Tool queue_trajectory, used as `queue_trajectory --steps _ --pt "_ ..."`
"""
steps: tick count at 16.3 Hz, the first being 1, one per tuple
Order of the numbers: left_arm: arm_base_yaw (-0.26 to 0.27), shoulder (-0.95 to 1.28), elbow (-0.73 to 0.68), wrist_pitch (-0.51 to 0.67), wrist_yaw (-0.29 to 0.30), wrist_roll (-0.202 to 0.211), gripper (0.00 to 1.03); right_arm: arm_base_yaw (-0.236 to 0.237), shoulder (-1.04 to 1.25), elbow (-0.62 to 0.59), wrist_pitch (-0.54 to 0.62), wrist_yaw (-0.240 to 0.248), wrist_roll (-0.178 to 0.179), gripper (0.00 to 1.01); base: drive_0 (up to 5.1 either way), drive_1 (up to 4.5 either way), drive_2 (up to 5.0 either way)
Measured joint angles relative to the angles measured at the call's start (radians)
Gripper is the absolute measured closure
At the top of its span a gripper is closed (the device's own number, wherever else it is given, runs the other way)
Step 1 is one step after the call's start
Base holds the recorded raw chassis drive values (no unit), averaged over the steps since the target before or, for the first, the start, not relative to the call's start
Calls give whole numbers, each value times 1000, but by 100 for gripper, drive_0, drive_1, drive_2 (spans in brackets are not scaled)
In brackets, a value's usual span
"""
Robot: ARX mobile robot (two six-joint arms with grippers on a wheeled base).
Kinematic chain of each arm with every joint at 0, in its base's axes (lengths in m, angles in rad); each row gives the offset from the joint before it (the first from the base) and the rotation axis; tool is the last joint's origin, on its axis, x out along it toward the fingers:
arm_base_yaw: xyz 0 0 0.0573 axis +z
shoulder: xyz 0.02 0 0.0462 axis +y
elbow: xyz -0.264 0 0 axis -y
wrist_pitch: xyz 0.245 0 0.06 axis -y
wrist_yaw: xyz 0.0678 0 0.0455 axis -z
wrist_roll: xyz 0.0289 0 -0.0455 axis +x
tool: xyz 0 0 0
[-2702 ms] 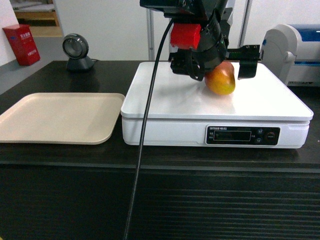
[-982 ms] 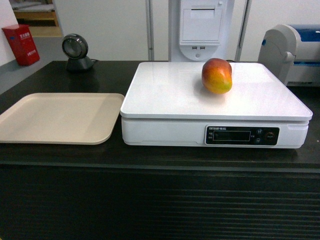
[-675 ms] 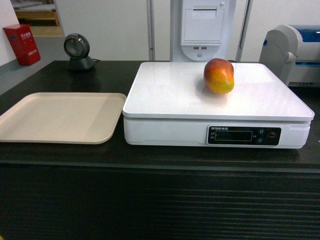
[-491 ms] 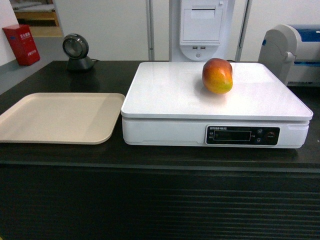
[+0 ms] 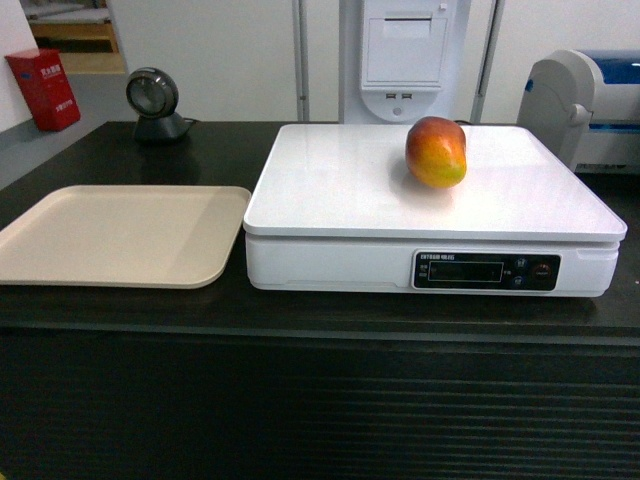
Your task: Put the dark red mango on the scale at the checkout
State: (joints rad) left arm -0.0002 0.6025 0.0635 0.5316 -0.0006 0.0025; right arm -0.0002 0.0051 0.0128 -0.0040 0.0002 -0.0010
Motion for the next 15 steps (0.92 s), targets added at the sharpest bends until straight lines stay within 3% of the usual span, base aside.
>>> queue_trajectory --steps 4,15 --pt "0 -298 -53 -227 0 0 101 0 0 0 0 0 0 3 0 0 0" --pt "0 -368 -53 -298 0 0 101 0 0 0 0 0 0 3 0 0 0"
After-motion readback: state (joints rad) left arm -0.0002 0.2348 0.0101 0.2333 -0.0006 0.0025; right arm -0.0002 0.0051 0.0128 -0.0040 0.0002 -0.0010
